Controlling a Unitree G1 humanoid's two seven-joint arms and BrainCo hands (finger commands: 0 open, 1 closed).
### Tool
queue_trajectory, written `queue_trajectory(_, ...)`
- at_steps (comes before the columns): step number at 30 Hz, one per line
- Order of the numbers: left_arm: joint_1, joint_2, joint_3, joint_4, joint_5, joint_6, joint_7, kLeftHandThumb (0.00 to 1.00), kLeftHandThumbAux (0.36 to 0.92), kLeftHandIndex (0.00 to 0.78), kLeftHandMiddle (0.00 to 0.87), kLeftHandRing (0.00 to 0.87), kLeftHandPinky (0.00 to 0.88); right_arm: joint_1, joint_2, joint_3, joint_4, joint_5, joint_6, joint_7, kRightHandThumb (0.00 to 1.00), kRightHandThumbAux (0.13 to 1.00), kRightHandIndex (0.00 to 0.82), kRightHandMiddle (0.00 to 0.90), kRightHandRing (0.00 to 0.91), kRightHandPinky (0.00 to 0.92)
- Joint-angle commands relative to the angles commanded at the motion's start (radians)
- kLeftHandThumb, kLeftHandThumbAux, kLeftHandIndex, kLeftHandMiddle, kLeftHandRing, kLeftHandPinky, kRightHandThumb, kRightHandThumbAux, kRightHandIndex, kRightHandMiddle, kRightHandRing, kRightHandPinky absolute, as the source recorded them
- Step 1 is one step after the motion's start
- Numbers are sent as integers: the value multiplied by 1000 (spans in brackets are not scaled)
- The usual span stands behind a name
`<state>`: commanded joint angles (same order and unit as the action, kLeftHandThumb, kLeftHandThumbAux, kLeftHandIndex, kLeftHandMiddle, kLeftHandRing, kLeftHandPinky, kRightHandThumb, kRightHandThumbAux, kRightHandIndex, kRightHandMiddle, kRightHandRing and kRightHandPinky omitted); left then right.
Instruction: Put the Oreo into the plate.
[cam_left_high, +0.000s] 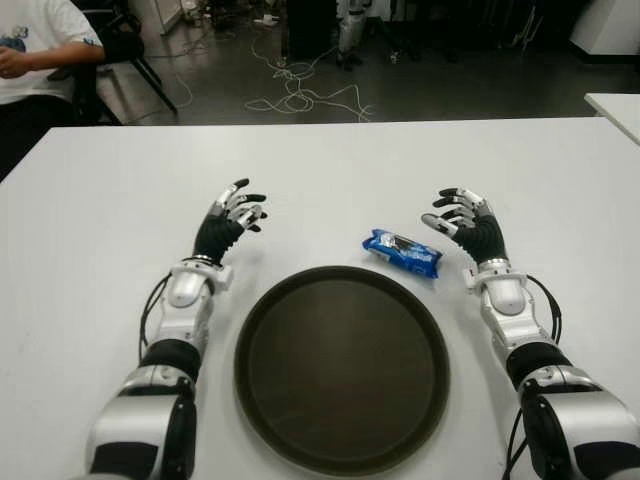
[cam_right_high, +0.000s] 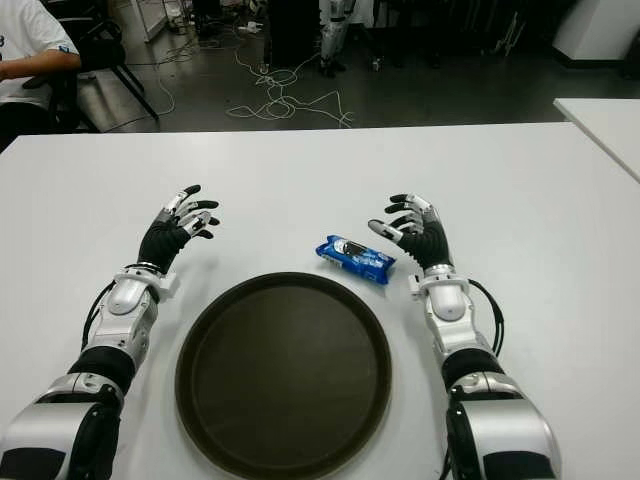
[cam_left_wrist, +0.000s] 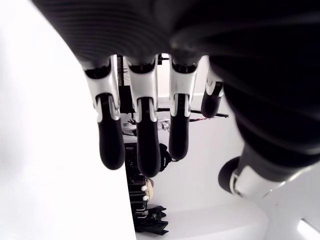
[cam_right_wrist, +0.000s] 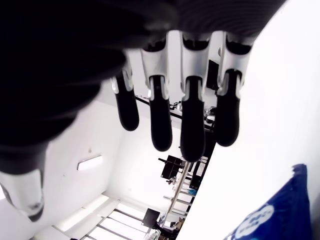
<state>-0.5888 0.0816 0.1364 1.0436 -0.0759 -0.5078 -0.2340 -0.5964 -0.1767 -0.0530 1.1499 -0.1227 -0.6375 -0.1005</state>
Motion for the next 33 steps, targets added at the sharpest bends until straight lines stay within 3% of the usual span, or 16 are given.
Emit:
queue_trajectory(20, -8, -1, 10, 17, -14, 6, -18, 226, 640, 108, 297, 381, 449, 1, -5, 6, 0, -12, -10, -14, 0, 585, 344, 425, 493, 508)
queue_trajectory(33, -16, -4, 26, 29, -48, 13, -58, 220, 657, 111, 291, 391, 464, -2, -6, 9, 5, -18, -12, -21, 0, 582, 344, 426, 495, 502)
